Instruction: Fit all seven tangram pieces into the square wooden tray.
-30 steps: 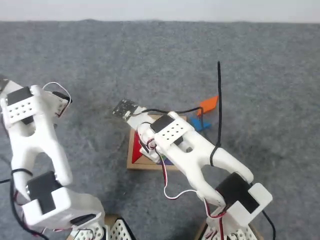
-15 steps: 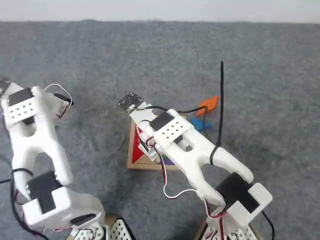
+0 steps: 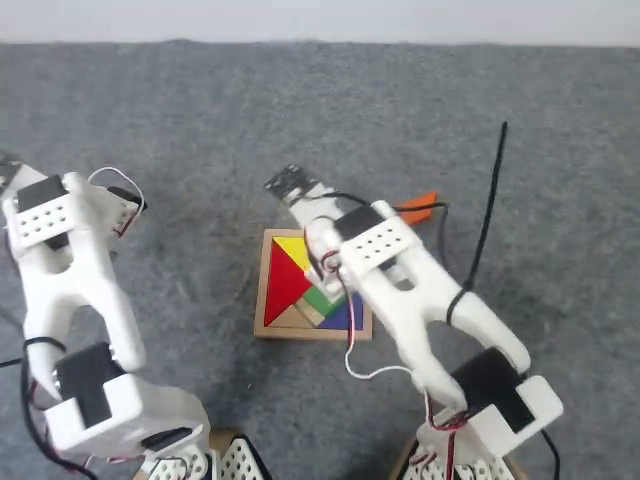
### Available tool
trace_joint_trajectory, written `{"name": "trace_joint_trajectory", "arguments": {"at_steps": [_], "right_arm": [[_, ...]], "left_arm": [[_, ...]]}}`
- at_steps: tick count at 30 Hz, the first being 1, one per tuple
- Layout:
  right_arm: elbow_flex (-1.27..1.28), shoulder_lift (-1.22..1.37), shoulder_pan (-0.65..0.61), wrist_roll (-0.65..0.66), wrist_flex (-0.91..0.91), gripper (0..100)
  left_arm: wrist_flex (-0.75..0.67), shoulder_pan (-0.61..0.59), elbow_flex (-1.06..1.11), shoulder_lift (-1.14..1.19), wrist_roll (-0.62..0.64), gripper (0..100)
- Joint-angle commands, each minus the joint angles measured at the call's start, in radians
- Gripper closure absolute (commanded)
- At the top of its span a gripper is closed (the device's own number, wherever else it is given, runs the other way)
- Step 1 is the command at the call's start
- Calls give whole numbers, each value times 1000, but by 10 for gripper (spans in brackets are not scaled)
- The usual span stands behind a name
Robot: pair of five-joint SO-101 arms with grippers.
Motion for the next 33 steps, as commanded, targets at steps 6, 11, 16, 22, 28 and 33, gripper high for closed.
{"name": "trace_joint_trajectory", "arguments": {"at_steps": [6,11,16,22,28,33], "right_arm": [[-64,122,-67,20,-31,985],[-68,125,-111,18,-25,983],[-72,114,-87,20,-22,983],[-31,-64,-54,21,28,986],[58,-231,61,127,-7,983],[38,-234,226,77,-67,982]], "left_arm": [[-14,9,-8,-9,9,706],[-14,9,-7,-9,9,706],[-14,9,-7,-9,9,706],[-14,9,-7,-11,9,706],[-14,9,-7,-11,9,706],[-14,9,-7,-11,9,706]]}}
